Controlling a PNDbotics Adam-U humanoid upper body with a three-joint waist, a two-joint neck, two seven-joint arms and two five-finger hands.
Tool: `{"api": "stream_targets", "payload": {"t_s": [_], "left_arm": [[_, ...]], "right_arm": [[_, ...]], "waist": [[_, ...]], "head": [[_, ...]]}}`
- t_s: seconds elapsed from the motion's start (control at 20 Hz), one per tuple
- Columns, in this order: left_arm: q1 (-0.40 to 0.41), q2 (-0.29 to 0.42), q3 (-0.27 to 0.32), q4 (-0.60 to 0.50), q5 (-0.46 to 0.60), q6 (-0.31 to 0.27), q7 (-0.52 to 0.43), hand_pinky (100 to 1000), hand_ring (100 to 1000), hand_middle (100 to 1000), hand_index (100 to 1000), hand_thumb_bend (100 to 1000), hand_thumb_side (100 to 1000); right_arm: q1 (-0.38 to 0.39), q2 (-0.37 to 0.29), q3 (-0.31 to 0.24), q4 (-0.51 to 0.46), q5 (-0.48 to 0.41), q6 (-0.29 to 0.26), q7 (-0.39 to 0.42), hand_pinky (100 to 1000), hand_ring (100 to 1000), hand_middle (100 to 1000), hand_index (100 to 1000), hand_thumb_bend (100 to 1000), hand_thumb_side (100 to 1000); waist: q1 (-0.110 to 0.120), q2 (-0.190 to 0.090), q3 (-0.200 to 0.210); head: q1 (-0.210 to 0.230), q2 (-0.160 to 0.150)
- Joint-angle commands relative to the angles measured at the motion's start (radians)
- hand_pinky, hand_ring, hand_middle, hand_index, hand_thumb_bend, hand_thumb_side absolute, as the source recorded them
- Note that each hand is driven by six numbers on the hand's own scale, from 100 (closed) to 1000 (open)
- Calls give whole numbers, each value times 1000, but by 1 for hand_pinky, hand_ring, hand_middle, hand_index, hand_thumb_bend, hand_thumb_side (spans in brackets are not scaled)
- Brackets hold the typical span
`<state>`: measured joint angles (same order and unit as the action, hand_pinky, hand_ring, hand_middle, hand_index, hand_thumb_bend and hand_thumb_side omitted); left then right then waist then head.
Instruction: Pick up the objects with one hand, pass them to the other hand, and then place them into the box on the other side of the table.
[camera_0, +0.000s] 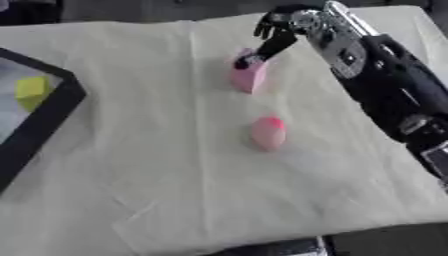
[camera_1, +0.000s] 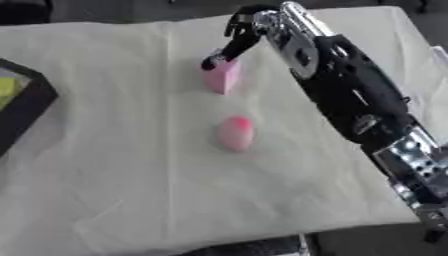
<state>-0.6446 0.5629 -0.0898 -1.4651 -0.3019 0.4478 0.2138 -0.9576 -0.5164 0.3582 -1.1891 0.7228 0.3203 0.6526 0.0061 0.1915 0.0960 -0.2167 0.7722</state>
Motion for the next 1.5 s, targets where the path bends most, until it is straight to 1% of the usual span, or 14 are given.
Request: {"api": "stream_targets", "payload": {"t_s": [0.05,0.55,0.95,1.1,1.5], "left_arm": [[-12,32,8,-9,-6,-1,-2,746,673,608,705,351,456],[-10,28,7,-7,-7,-1,-2,746,674,609,705,350,456],[-10,26,7,-9,-6,-1,-3,747,674,609,705,347,458],[-9,24,7,-9,-4,-1,-3,748,674,609,705,346,460],[-8,23,8,-10,-3,-1,-4,748,676,611,705,345,461]], "right_arm": [[-12,-27,-9,3,17,-12,5,854,846,799,871,715,622],[-3,-20,0,28,37,-27,18,852,849,799,868,722,625],[6,-12,0,70,60,-35,18,852,852,800,868,727,630],[8,-8,-7,94,67,-37,16,850,853,800,867,752,613],[10,6,-23,138,68,-35,-11,842,845,790,857,760,579]], "waist": [[-6,-37,1],[-3,-33,4],[1,-28,9],[2,-26,10],[7,-24,10]], "head": [[-2,-2],[-3,-2],[-6,-2],[-6,-2],[-7,-2]]}}
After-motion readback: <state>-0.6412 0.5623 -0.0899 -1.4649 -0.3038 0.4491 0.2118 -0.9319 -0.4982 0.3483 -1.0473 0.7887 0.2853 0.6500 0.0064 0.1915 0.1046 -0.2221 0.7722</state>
